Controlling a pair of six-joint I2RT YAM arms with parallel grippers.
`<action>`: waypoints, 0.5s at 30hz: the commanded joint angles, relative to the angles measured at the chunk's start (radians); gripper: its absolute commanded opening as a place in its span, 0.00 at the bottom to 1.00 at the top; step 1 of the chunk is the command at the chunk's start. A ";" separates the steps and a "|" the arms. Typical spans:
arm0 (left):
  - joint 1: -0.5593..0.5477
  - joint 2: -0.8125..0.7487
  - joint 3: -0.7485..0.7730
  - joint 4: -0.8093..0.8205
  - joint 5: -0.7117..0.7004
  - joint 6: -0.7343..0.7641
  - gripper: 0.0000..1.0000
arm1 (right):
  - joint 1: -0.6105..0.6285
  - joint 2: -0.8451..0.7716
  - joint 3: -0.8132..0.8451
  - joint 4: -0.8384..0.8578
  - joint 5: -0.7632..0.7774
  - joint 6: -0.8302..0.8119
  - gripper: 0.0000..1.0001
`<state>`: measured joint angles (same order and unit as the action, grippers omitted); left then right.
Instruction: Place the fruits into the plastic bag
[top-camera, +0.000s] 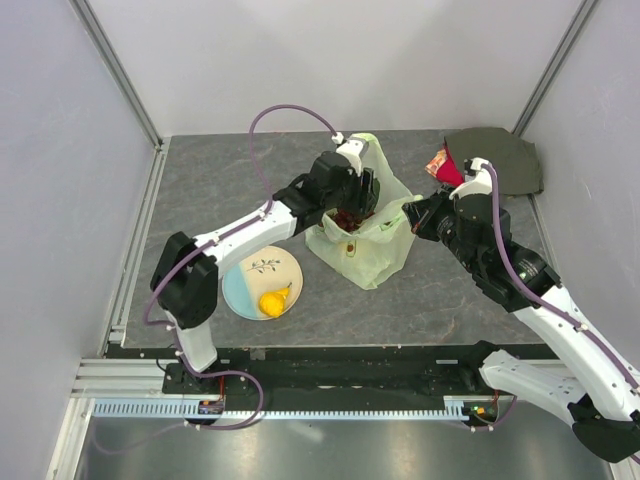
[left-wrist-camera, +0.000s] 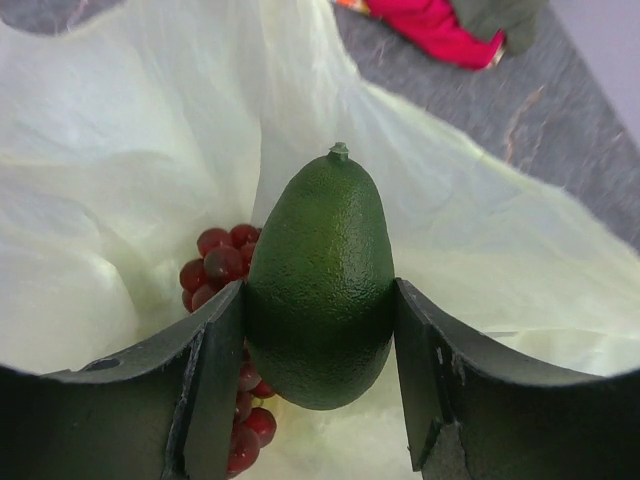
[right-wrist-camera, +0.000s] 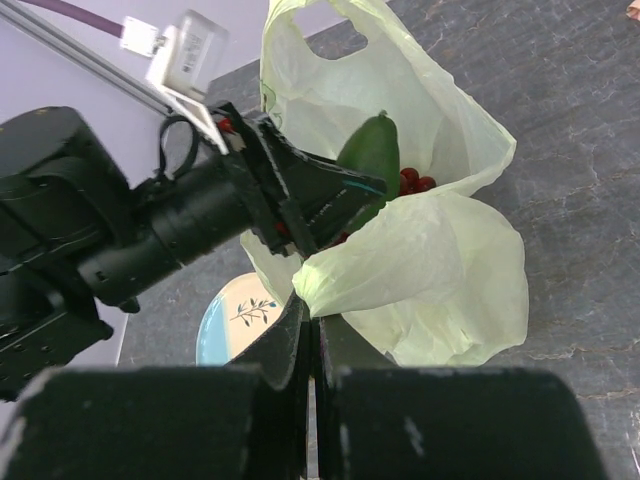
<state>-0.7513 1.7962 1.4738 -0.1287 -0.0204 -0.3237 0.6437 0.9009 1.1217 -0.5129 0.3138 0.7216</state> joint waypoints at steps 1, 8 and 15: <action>-0.008 0.028 0.074 -0.008 0.045 0.063 0.51 | -0.003 0.007 0.023 0.017 -0.012 0.010 0.00; -0.029 0.103 0.083 -0.025 0.154 -0.003 0.52 | -0.001 0.015 0.032 0.019 -0.028 0.013 0.00; -0.062 0.134 0.048 -0.014 0.220 -0.050 0.54 | -0.001 -0.003 0.024 0.008 -0.028 0.019 0.00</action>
<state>-0.7967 1.9209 1.5188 -0.1635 0.1345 -0.3241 0.6437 0.9173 1.1217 -0.5133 0.2878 0.7300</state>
